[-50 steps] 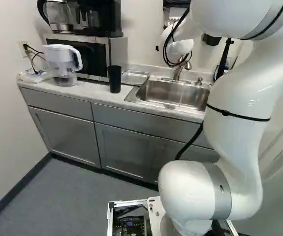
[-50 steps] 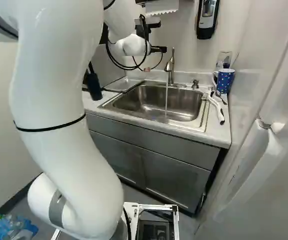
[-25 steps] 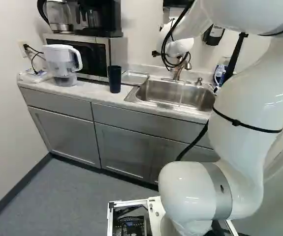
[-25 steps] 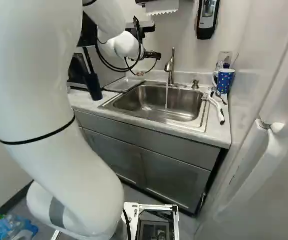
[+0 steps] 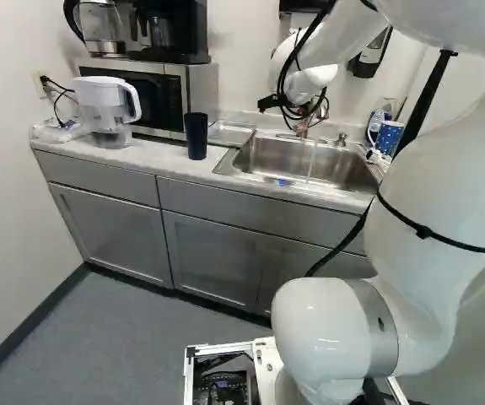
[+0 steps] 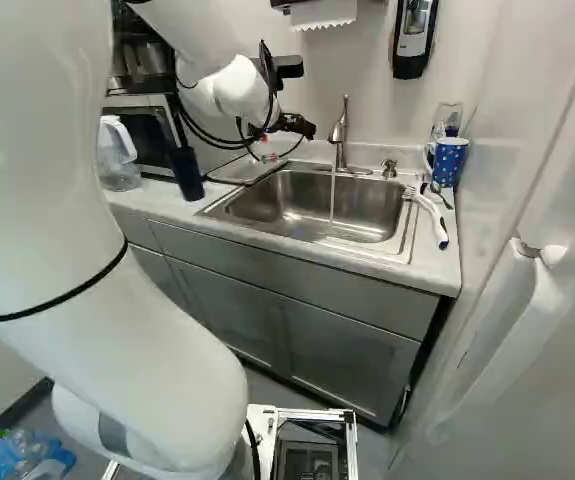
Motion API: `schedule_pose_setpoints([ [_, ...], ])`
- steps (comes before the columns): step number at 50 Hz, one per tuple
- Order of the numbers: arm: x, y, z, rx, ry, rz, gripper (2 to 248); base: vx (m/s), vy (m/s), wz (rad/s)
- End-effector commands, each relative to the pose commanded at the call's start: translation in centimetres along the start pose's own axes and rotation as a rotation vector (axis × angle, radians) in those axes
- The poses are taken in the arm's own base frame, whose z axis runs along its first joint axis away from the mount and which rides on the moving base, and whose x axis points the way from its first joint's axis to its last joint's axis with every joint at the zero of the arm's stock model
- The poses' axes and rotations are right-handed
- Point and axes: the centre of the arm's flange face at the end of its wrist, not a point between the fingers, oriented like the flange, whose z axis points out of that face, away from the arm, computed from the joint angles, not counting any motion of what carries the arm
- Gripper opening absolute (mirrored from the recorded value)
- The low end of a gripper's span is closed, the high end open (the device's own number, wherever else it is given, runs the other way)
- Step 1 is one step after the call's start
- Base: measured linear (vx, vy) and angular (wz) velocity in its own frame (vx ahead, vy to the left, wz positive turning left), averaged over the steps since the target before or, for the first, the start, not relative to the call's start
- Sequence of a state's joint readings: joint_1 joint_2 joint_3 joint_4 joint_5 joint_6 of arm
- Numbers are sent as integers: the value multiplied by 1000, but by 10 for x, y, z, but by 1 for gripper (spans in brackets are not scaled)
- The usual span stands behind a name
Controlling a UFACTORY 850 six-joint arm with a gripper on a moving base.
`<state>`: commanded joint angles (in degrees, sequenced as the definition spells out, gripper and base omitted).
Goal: Rinse the cup and place it in the tray
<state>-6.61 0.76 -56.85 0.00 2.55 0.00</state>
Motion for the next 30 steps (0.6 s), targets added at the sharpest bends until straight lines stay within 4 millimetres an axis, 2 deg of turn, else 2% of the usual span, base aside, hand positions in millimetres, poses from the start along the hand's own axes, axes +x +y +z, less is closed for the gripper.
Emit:
schedule_pose_setpoints([
  [18, -26, 4, -25, -6, -133, 4, 247, 0, 0, 0],
  [30, -38, 14, -38, -25, -164, 17, 247, 0, 0, 0],
])
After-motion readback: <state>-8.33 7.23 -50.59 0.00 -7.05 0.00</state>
